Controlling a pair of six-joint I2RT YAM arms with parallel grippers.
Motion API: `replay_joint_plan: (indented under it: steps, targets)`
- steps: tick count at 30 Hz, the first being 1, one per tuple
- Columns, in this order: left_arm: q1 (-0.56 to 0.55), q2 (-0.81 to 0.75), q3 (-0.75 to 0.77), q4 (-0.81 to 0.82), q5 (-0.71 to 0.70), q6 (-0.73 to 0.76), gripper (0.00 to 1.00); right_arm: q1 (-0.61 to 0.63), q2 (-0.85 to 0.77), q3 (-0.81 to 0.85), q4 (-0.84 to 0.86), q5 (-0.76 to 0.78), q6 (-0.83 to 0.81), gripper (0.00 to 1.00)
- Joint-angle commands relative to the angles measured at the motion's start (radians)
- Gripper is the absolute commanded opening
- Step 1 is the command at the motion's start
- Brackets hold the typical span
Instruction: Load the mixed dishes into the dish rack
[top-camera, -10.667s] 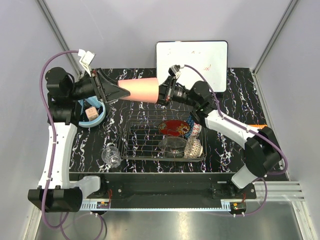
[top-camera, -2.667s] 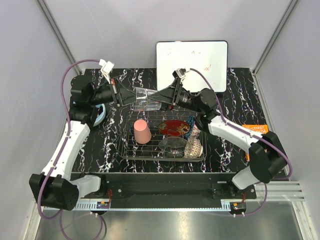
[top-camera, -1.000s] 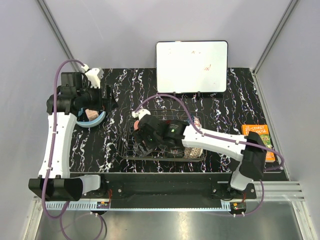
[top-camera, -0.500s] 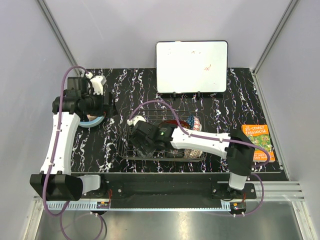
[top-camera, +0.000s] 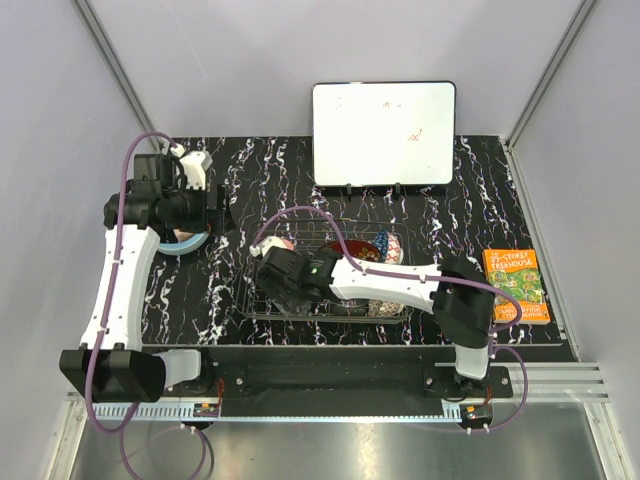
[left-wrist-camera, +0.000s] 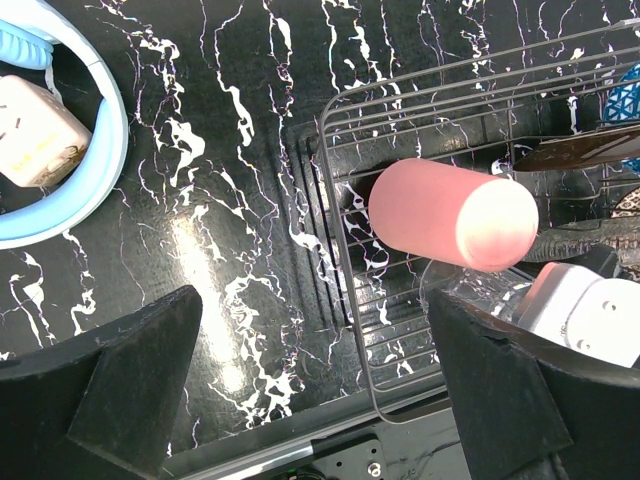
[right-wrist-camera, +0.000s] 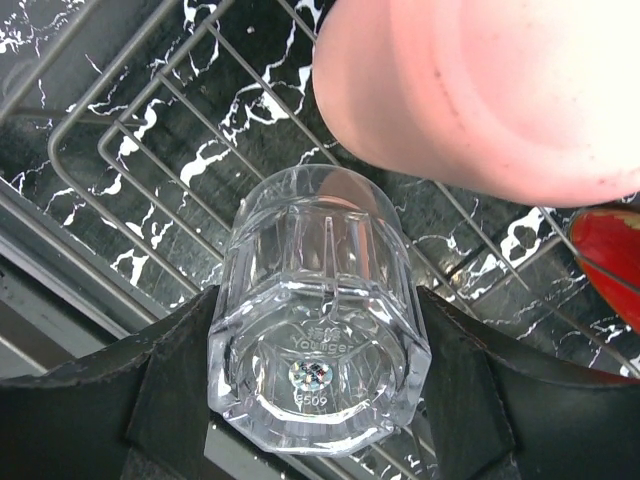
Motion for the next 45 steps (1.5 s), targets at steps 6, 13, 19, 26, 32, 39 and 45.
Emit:
replay_joint_plan:
  steps: [6,13,19,26,32,39,45]
  targets:
    - [-0.001,-0.046,0.006,0.043,0.01,0.025,0.99,0.022,-0.004,-0.029,0.084,0.081,-0.036,0.35]
    - [-0.001,-0.048,0.003,0.048,0.013,0.02,0.99,0.024,-0.009,-0.055,0.131,0.143,-0.047,0.4]
    - [-0.001,-0.049,0.002,0.051,0.01,0.022,0.99,0.03,-0.006,-0.067,0.16,0.175,-0.045,0.4]
    - [-0.001,-0.049,0.011,0.051,0.013,0.022,0.99,0.045,-0.018,-0.093,0.166,0.187,-0.045,0.86]
    - [0.0,-0.058,0.025,0.051,0.008,0.022,0.99,0.061,-0.067,-0.132,0.166,0.195,-0.034,0.99]
    - [-0.05,-0.066,0.022,0.048,-0.007,0.011,0.99,0.07,-0.178,-0.142,0.121,0.16,0.005,1.0]
    - [-0.107,-0.071,0.016,0.048,-0.036,-0.004,0.99,0.082,-0.293,-0.081,0.019,0.164,0.022,1.0]
